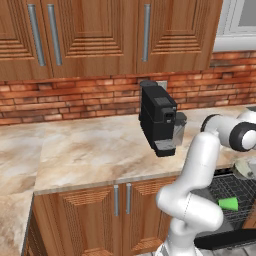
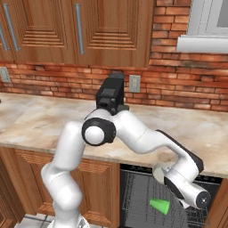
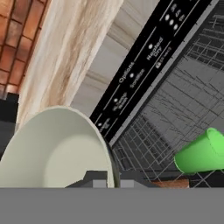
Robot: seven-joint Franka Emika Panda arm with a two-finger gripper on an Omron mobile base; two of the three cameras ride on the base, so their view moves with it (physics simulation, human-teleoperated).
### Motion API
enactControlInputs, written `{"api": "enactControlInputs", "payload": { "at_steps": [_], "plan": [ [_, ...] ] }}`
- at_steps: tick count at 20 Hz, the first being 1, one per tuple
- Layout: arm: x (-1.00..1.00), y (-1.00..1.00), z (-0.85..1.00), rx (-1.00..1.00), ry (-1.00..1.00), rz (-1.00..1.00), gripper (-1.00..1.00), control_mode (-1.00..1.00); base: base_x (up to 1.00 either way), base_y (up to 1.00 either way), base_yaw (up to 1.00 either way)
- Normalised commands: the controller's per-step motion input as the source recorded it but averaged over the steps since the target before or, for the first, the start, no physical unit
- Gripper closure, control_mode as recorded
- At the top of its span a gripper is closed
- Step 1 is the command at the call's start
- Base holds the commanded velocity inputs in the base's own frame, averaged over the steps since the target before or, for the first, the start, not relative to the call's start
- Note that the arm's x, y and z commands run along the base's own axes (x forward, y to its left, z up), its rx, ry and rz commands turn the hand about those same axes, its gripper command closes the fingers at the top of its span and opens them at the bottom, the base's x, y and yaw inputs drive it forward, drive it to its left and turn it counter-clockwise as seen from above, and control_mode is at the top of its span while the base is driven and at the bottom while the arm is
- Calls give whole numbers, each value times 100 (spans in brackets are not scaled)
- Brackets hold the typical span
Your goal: Pick up the cup and bowl from the counter, place them in the dishwasher, and close the dishwasher door.
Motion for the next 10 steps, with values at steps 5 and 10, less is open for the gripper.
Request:
{"api": "enactControlInputs", "payload": {
  "at_steps": [5,10],
  "plan": [
    [-1,-21,-22,0,0,-9,100,-100,0,0,0],
    [-1,-23,-34,0,0,-10,100,-100,0,0,0]
  ]
}}
